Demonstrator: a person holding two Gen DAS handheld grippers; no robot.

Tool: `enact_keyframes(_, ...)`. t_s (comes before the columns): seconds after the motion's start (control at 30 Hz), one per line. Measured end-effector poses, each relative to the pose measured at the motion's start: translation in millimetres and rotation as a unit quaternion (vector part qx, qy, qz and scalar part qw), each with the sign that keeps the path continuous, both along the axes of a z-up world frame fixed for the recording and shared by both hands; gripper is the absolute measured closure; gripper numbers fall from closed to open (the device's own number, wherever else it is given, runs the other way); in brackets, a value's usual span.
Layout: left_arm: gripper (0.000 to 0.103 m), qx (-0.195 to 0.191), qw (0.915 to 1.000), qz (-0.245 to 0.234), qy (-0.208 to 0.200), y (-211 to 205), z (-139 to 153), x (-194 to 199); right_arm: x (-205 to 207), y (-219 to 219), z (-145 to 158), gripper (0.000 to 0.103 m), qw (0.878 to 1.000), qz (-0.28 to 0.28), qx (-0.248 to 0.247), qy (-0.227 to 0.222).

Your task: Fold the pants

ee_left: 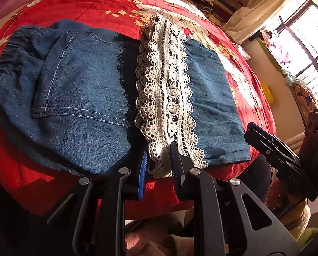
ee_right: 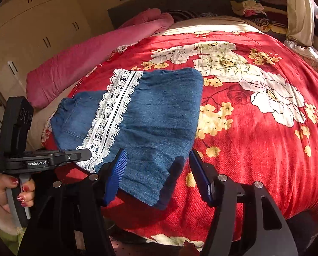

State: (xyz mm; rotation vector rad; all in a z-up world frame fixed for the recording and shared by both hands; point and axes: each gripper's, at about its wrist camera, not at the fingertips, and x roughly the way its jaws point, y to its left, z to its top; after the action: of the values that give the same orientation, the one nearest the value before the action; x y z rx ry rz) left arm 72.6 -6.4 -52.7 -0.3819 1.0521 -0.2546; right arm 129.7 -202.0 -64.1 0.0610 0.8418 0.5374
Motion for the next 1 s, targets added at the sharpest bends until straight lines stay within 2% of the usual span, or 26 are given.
enact_keyframes(0.17,0.088,0.012,0.9999,-0.001,-0.004,-5,1,2,10,2,-29,0.044,0.998,-0.006,-0.035,0.047)
enact_keyframes(0.4,0.086,0.036,0.9993,-0.008,-0.009,-11,1,1,10,6,-37,0.043,0.998,-0.003,-0.053,0.038)
enact_keyframes(0.5,0.083,0.039,0.9991,-0.010,-0.014,-10,3,0,8,4,-31,0.042,0.998,-0.002,-0.045,0.041)
enact_keyframes(0.57,0.080,0.041,0.9990,-0.011,-0.018,-10,6,-2,8,1,-27,0.034,0.998,-0.002,-0.032,0.048)
enact_keyframes(0.6,0.077,0.043,0.9988,-0.011,-0.020,-10,7,-2,6,0,-24,0.033,0.998,-0.003,-0.030,0.047)
enact_keyframes(0.8,0.071,0.054,0.9979,-0.007,-0.035,-9,16,-7,2,-7,-6,0.032,0.999,-0.015,-0.021,0.032)
enact_keyframes(0.87,0.068,0.056,0.9975,-0.008,-0.042,-9,21,-9,0,-8,1,0.026,0.999,-0.016,-0.021,0.025)
enact_keyframes(1.0,0.062,0.073,0.9956,-0.008,-0.058,-11,30,-14,-5,-10,13,0.024,1.000,-0.016,-0.014,0.011)
